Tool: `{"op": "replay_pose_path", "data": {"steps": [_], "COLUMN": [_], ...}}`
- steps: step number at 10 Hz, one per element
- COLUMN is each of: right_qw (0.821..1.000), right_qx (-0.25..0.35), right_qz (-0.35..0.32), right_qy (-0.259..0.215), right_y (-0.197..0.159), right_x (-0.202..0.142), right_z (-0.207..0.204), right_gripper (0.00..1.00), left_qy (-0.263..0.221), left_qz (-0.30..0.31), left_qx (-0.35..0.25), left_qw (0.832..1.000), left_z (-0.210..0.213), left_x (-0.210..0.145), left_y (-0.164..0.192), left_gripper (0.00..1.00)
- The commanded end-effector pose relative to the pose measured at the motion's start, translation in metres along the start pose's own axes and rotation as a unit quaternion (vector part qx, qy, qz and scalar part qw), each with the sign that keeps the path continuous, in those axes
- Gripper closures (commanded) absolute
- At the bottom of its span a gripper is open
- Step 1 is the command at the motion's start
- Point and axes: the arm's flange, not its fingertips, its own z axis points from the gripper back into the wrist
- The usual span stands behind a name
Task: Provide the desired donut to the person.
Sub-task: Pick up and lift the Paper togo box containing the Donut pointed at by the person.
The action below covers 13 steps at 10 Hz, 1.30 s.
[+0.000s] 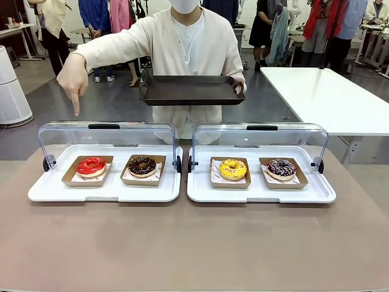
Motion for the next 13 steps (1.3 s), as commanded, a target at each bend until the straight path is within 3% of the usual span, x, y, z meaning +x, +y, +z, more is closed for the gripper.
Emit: {"op": "replay_pose_path", "data": {"steps": [1,9,10,11,13], "right_qw": [1.0,1.0,1.0,1.0,1.0], "right_qx": [0.003,0.003,0.003,0.003,0.003], "right_qz": [0.003,0.003,0.003,0.003,0.003], "right_qy": [-0.003,-0.003,-0.003,-0.003,-0.003], "right_y": [-0.001,-0.001,-0.001,-0.001,-0.001], "right_x": [0.001,0.001,0.001,0.001,0.001], "right_z": [0.0,0.0,0.0,0.0,0.0], "right_gripper": [0.0,0.0,0.0,0.0,0.0], "left_qy": [-0.005,0.0,0.072,0.105,0.211], "left_qz": [0.001,0.0,-0.105,-0.119,-0.165], "left_qx": [-0.001,0.0,-0.024,-0.031,-0.062], "left_qw": [1.0,1.0,0.992,0.987,0.962], "left_z": [0.001,0.0,-0.002,-0.007,-0.029], "left_x": [0.001,0.0,0.018,0.026,0.045], "left_y": [0.0,0.0,-0.004,-0.003,0.001], "left_gripper": [0.0,0.0,0.0,0.0,0.0]}}
